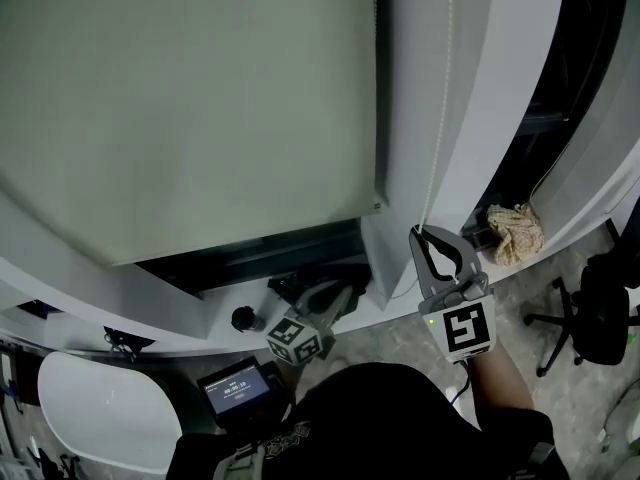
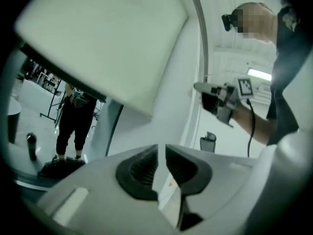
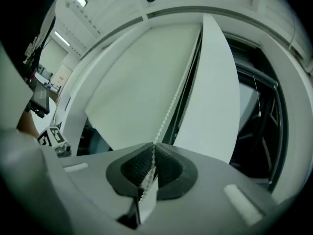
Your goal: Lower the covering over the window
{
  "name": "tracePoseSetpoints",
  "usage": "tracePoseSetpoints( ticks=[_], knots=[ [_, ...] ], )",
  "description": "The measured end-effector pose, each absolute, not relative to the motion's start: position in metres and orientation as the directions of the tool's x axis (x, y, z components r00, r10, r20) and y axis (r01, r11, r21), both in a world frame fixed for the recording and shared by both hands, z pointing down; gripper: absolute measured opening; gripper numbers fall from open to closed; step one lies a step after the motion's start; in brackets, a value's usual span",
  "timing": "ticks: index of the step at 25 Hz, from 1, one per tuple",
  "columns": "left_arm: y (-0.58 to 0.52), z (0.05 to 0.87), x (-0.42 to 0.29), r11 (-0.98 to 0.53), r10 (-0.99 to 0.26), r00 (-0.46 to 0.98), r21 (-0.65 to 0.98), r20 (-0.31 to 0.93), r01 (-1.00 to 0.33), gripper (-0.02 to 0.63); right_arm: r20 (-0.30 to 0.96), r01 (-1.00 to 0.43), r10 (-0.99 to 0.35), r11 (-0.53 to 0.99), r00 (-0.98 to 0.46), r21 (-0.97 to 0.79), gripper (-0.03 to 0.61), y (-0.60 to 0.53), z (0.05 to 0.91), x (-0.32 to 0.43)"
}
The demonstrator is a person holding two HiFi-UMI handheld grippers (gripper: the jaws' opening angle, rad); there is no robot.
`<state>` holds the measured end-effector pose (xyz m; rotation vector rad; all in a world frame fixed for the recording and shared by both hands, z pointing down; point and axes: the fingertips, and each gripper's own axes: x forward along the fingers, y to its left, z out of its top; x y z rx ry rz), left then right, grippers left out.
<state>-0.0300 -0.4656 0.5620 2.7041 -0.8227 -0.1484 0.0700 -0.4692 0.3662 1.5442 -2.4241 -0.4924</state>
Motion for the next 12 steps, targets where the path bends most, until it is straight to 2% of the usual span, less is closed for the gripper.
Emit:
tracePoseSetpoints(
  ticks=[4,7,12],
  knots=[
    [-0.471,0.512,-0.034,-0.804,-0.561,0.821,0.308,-0.107,-0.509,0.035,0.110,-0.851,-0.910,0.412,-0.399,0.326,0.014,-0.463,0.445,0.069],
    [-0.473,0.478,-0.030,-0.821,-0.540,0.828,0.309,-0.150,-0.480,0.035,0.285,-0.838,-0.877,0.463,-0.386,0.288,0.014,-0.460,0.524,0.069],
    [-0.472,0.416,-0.014,-0.894,-0.395,0.877,0.337,-0.276,-0.296,0.037,0.514,-0.834,-0.768,0.525,-0.381,0.166,0.014,-0.454,0.642,0.072]
  ],
)
